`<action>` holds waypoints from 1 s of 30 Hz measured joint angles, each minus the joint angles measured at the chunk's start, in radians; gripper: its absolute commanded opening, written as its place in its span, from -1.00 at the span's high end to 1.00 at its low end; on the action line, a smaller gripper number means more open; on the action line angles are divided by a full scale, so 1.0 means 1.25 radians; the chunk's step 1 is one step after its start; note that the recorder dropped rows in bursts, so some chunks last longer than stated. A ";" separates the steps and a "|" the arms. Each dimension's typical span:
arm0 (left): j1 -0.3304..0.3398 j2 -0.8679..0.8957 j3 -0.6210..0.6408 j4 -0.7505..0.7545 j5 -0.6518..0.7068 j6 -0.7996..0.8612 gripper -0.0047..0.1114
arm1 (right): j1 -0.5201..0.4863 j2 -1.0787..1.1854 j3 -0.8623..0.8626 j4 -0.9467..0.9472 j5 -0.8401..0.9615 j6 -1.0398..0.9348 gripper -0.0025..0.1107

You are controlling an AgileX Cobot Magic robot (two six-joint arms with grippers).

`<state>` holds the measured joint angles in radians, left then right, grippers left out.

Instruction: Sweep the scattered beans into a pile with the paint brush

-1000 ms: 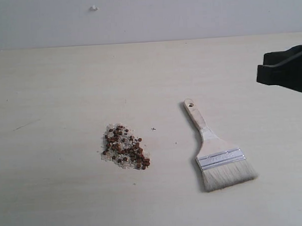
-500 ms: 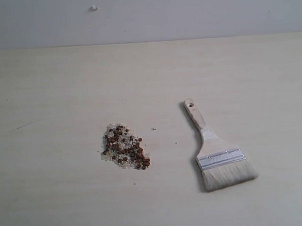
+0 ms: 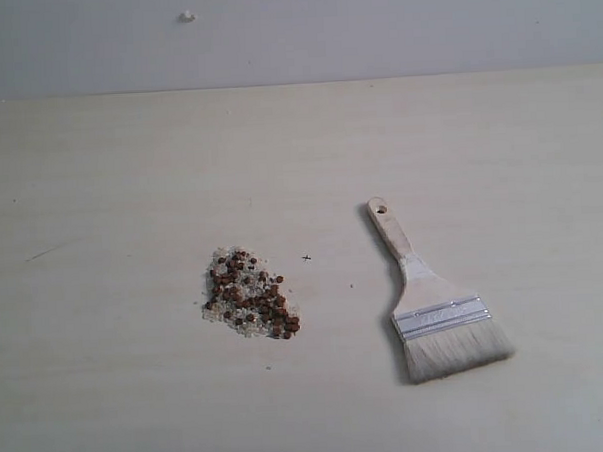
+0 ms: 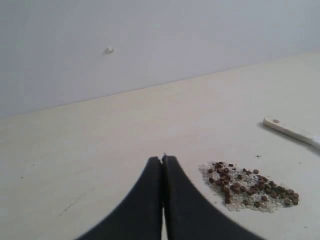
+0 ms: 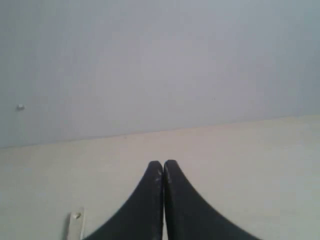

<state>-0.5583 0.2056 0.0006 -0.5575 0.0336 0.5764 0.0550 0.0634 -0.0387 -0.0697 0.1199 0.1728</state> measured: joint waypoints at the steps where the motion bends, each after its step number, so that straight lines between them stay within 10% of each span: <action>1: 0.000 0.000 0.000 0.000 0.000 0.000 0.92 | 0.000 -0.005 0.014 0.012 0.003 -0.018 0.96; 30: 0.000 0.000 0.000 0.000 0.000 0.000 0.92 | 0.000 -0.024 0.028 0.046 0.143 -0.072 0.96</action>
<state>-0.5583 0.2056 0.0006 -0.5575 0.0336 0.5764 0.0550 0.0329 -0.0044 -0.0126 0.2989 0.0828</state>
